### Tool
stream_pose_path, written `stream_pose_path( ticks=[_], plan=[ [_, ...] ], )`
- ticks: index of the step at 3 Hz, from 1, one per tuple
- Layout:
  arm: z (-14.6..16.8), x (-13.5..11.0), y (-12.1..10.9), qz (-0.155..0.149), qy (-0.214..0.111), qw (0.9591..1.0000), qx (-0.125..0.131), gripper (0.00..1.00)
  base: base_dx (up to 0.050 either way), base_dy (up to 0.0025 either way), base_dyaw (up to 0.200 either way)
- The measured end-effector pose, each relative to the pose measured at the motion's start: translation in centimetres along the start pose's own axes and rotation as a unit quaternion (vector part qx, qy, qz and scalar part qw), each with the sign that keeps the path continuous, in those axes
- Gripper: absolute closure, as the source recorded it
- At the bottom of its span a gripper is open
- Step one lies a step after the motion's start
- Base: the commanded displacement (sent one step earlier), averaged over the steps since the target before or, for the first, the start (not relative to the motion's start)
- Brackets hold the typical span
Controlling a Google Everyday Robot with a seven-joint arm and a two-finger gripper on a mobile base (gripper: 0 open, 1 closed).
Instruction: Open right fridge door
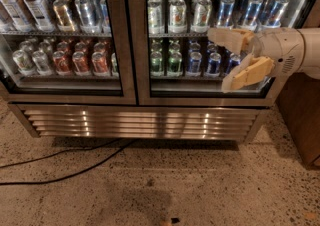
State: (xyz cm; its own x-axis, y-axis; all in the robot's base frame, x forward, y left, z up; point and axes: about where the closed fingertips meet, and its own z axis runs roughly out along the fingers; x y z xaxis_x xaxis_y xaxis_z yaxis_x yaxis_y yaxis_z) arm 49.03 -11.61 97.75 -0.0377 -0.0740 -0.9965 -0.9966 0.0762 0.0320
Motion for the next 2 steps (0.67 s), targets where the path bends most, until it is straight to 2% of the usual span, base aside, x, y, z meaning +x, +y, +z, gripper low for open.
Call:
stream_pose_path(
  ticks=[1,2],
  plan=[
    [2.72,-1.95,1.17,-0.045,-0.009,0.9982,-0.039,0.00,0.000,0.00000,0.000],
    [2.85,-2.02,1.11,-0.044,-0.009,0.9982,-0.039,0.00,0.000,0.00000,0.000]
  ],
)
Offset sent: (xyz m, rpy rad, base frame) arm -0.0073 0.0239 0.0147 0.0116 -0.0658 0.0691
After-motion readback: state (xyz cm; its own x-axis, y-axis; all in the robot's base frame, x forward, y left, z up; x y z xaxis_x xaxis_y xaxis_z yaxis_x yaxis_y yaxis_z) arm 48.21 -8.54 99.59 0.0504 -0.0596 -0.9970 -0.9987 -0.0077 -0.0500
